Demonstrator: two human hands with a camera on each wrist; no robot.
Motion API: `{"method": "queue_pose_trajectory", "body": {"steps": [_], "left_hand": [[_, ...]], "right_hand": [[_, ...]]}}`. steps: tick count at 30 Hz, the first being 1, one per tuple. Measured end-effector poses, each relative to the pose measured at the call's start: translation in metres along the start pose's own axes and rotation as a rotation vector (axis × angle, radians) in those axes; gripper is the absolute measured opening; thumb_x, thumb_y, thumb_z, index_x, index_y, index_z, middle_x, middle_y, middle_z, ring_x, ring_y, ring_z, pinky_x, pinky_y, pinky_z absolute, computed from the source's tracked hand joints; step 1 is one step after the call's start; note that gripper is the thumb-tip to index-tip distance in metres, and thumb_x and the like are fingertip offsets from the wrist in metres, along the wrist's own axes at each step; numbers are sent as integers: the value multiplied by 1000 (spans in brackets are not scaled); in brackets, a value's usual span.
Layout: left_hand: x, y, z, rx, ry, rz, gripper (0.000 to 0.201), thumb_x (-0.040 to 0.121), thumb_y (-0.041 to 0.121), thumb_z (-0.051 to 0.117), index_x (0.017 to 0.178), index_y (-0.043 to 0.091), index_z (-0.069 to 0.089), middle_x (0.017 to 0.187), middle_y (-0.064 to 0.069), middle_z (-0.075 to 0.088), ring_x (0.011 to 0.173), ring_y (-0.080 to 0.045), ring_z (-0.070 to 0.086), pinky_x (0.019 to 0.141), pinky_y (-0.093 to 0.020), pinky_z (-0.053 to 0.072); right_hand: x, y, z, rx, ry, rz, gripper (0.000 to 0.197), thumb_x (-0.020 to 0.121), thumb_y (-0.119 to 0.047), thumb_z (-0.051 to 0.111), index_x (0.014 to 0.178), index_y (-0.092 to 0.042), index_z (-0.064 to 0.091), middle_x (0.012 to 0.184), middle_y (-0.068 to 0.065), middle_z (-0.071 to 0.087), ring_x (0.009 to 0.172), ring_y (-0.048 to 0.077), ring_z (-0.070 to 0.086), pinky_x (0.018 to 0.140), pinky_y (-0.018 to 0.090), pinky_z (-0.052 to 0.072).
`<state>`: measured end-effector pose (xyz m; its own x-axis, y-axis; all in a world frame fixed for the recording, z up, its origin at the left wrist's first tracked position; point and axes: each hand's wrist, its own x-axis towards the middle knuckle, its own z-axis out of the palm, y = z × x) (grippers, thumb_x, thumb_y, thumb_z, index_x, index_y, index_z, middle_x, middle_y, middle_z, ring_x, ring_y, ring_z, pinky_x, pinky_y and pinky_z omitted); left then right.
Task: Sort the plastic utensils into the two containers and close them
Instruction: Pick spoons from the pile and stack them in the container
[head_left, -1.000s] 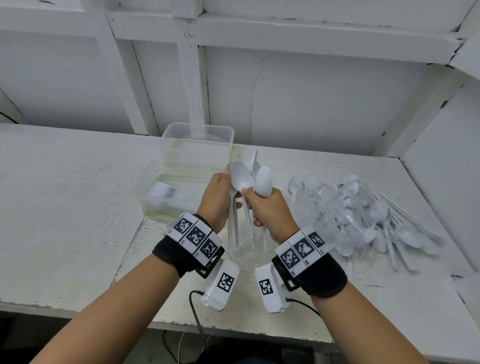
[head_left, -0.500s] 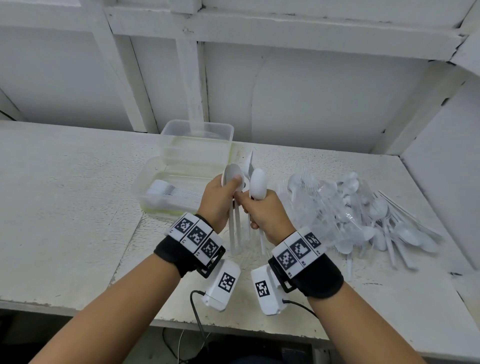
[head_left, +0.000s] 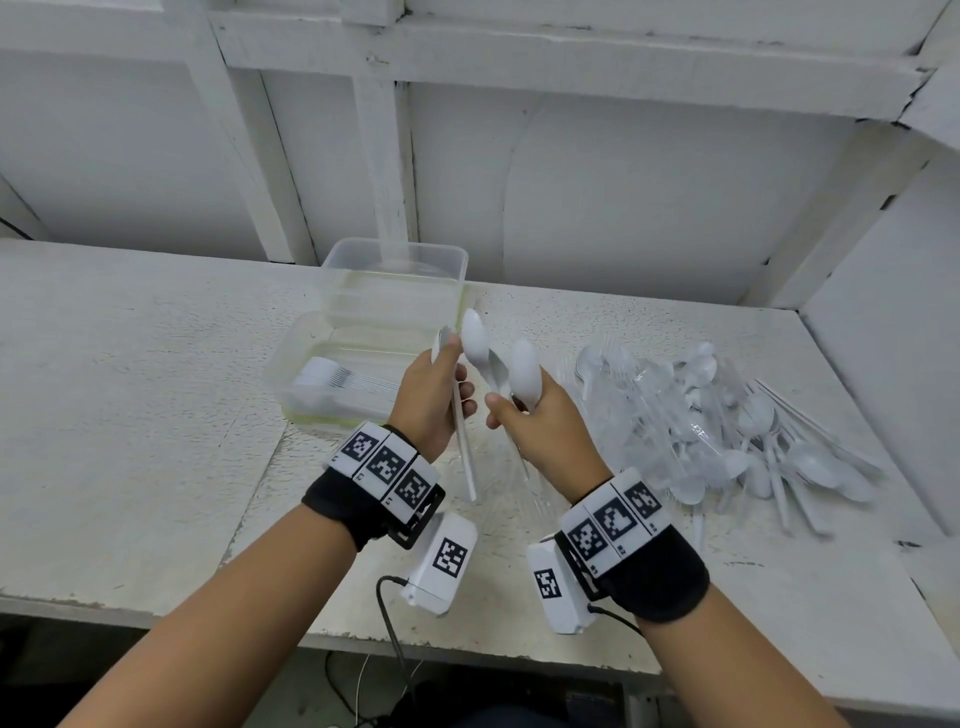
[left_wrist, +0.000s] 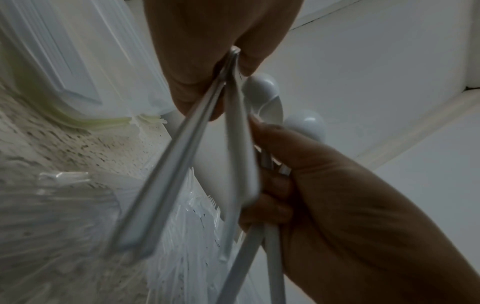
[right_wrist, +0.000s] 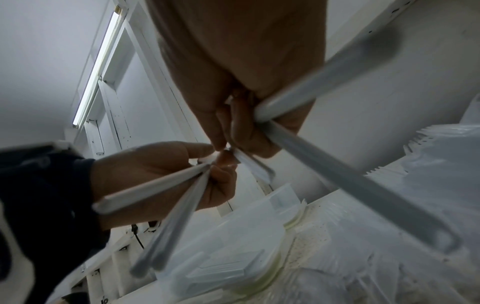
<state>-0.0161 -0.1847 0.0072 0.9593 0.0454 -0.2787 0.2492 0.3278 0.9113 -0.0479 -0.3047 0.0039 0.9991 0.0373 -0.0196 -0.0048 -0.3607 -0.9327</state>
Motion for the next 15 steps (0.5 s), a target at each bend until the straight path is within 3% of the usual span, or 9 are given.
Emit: {"method": "queue_pose_trajectory", "body": {"steps": [2,4,7,10,13,15], "left_hand": [[-2,-1,0,43,-49,39,38,98,42,37,88,8,51,65,2,42,55,-9,39,55,-24,36],[-5,0,0,80,-98,70,44,100,41,31,79,8,51,58,5,50,53,-8,46,57,-26,38],[-9,3,3,59,-131,70,47,101,40,26,78,7,49,63,-3,56,54,-14,55,55,-32,43],[-11,5,3,39,-96,50,39,99,41,33,78,11,44,60,-6,48,46,-15,52,52,-31,42],[-6,1,-4,43,-89,56,31,97,39,42,87,10,45,74,-12,44,60,-21,51,50,-29,45],[-4,0,-8,6,-26,38,28,98,35,42,90,8,45,75,-8,50,67,-18,54,57,-27,46]], "right_hand": [[-1,2,1,-16,5,-13,18,90,-21,59,105,-12,57,76,-1,63,57,-11,56,52,7,38],[-2,3,3,-55,0,-27,19,89,-23,60,103,-10,58,77,0,64,62,-5,59,57,7,41],[-4,1,6,-112,-7,-37,20,89,-23,59,102,-8,56,81,5,66,70,8,62,62,15,45],[-4,-1,9,-170,-29,-37,19,90,-23,59,100,-7,55,86,10,66,81,22,64,67,26,49],[-7,-4,7,-173,-52,-50,17,89,-26,59,96,-10,57,81,5,65,76,17,61,64,24,44],[-9,-6,4,-164,-33,-32,18,91,-28,56,80,-15,54,68,-2,55,64,11,52,57,20,38]]}}
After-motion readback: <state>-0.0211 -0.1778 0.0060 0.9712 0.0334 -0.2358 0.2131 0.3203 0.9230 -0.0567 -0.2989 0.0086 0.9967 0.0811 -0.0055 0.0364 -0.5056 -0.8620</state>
